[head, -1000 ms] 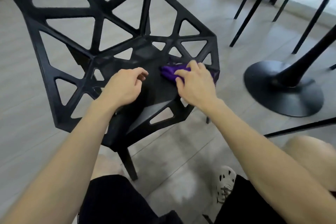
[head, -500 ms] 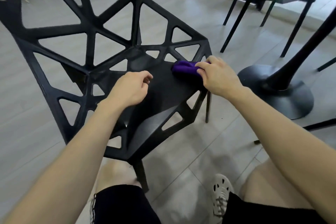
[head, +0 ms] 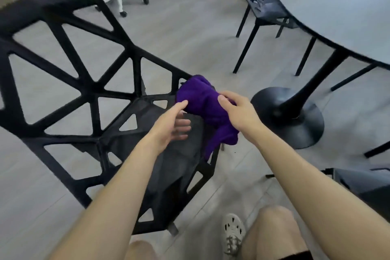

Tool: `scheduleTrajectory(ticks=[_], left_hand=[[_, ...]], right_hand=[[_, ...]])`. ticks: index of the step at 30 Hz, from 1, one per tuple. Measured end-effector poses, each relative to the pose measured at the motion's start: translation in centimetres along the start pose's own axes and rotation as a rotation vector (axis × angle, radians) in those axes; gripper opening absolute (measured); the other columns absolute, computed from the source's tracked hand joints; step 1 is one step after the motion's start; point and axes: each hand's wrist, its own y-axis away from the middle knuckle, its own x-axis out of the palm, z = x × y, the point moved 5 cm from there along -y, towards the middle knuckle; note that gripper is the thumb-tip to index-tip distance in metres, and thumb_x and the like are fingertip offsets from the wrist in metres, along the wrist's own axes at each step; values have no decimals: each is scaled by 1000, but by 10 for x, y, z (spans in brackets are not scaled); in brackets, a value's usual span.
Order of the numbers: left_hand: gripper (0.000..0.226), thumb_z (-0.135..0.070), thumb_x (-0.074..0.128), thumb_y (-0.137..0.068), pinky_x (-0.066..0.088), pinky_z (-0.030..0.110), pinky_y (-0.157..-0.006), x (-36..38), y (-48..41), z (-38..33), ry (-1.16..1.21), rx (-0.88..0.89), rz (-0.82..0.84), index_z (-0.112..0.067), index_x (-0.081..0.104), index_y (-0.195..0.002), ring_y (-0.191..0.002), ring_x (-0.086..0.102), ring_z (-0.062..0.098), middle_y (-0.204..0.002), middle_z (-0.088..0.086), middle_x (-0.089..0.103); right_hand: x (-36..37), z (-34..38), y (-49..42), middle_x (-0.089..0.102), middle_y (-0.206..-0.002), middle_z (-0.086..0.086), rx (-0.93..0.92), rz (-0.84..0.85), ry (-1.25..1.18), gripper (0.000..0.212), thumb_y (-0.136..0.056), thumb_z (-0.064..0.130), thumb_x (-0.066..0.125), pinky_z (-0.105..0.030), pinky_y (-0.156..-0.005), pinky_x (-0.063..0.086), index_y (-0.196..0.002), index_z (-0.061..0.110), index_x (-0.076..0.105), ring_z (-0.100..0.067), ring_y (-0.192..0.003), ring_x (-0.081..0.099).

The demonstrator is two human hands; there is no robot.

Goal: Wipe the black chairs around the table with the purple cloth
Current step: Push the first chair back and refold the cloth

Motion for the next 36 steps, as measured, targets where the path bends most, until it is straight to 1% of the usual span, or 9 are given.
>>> scheduleTrajectory(ticks=[3, 6, 12, 17, 21, 26, 29, 33, 36], left_hand=[[62, -63, 74, -88, 52, 49, -109, 30, 31, -23, 191, -50, 166, -13, 65, -124, -119, 73, 30, -113, 8, 80], [45, -53, 82, -88, 46, 44, -102, 60, 65, -63, 380, -84, 286, -15, 66, -105, -93, 65, 24, -80, 1, 56], [54, -31, 75, -96, 58, 50, -99, 111, 128, -159, 458, -106, 311, -2, 64, -140, -121, 72, 36, -136, 21, 71], [62, -23, 77, -91, 58, 49, -104, 125, 146, -203, 503, -152, 202, -1, 58, -146, -129, 67, 39, -140, 23, 68], [56, -21, 75, -95, 51, 56, -114, 122, 150, -216, 491, -191, 226, -3, 57, -146, -130, 67, 41, -137, 24, 70], [49, -16, 76, -97, 60, 52, -101, 83, 136, -226, 437, -190, 247, -3, 59, -141, -122, 72, 39, -132, 24, 72], [48, -28, 80, -96, 63, 43, -87, 42, 115, -236, 137, -135, 296, -4, 63, -134, -112, 76, 31, -121, 18, 77], [27, -42, 67, -105, 51, 27, -72, -32, 96, -250, -609, 1, 431, -16, 66, -114, -93, 70, 19, -109, 3, 74], [27, -45, 68, -100, 53, 29, -84, -103, 88, -264, -1345, 311, 582, -25, 67, -119, -100, 69, 13, -113, -6, 73]], right_hand=[[-22, 27, 20, 77, -119, 12, 153, 3, -186, 23, -108, 41, 61, -47, -100, 61, -126, 36, 74, -14, -111, 73], [-48, 64, 45, 80, -116, 5, 240, 45, -264, 29, -102, 40, 73, -46, -93, 65, -130, 31, 75, -19, -103, 78], [-134, 142, 101, 70, -131, 7, 314, -117, -406, 94, -73, 57, 91, -33, -95, 64, -154, 37, 49, -8, -114, 72], [-157, 171, 154, 40, -158, 16, 190, -262, 17, 134, -60, 74, 93, -27, -114, 41, -167, 38, 21, 1, -146, 41], [-132, 194, 142, 42, -156, 2, -43, -274, 501, 96, -79, 53, 88, -43, -123, 38, -158, 26, 41, -20, -146, 43], [-109, 215, 123, 49, -149, -12, -92, -411, 626, 37, -89, 27, 81, -48, -121, 39, -124, 19, 72, -33, -142, 44], [-81, 238, 121, 60, -127, -3, -29, -396, 592, 32, -85, 20, 79, -41, -105, 52, -116, 17, 72, -24, -119, 57], [-39, 256, 138, 66, -90, 2, 368, -389, 510, 16, -87, 23, 60, -47, -76, 58, -102, 24, 55, -26, -83, 66], [1, 266, 158, 68, -85, -6, 528, -393, 529, 46, -83, 12, 53, -48, -74, 56, -127, 25, 47, -39, -81, 66]])
